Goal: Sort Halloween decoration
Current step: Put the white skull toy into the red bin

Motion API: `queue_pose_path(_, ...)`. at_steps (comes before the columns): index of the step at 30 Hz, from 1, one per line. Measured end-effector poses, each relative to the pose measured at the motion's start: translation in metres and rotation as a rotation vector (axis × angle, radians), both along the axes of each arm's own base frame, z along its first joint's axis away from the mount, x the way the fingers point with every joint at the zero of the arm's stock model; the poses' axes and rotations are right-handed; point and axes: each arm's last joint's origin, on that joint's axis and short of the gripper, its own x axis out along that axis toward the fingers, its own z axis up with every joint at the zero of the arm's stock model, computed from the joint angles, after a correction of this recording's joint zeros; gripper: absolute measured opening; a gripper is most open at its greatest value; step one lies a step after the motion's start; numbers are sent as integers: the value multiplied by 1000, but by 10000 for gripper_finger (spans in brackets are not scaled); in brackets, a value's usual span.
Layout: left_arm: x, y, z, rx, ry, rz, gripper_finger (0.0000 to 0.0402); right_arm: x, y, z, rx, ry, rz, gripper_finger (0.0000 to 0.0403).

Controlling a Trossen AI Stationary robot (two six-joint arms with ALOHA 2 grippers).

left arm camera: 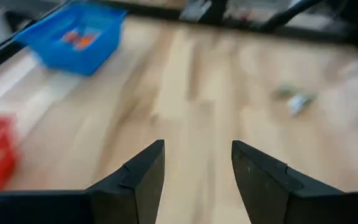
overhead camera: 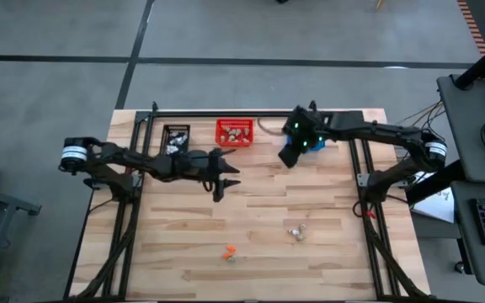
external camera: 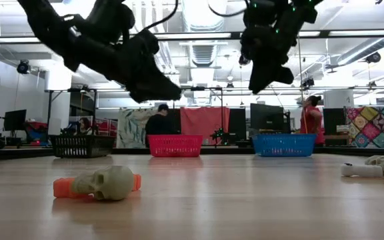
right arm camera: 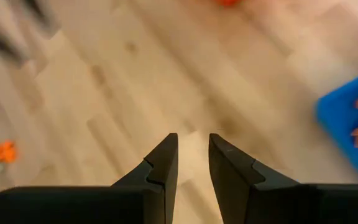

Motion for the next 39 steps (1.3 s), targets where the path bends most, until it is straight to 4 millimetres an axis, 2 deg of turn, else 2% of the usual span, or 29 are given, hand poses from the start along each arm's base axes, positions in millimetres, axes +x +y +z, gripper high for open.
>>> queue_pose_path(9, -16, 6, 19, 186, 368, 187, 168, 28, 68, -17, 117, 69, 90, 79)
queue_pose_path(16, -24, 10, 22, 302, 502, 271, 168, 41, 125, -42, 247, 196, 120, 79)
queue_pose_path(21, -25, 10, 21, 312, 508, 283, 168, 37, 165, -56, 353, 342, 112, 79)
queue_pose_path(25, -25, 10, 21, 313, 508, 283, 168, 23, 192, -62, 394, 493, 68, 79)
queue_pose_path(31, -25, 10, 21, 312, 508, 283, 168, 1, 217, -62, 366, 642, -62, 79)
queue_pose_path(39, -25, 10, 21, 311, 509, 284, 168, -2, 223, -63, 307, 620, -177, 79)
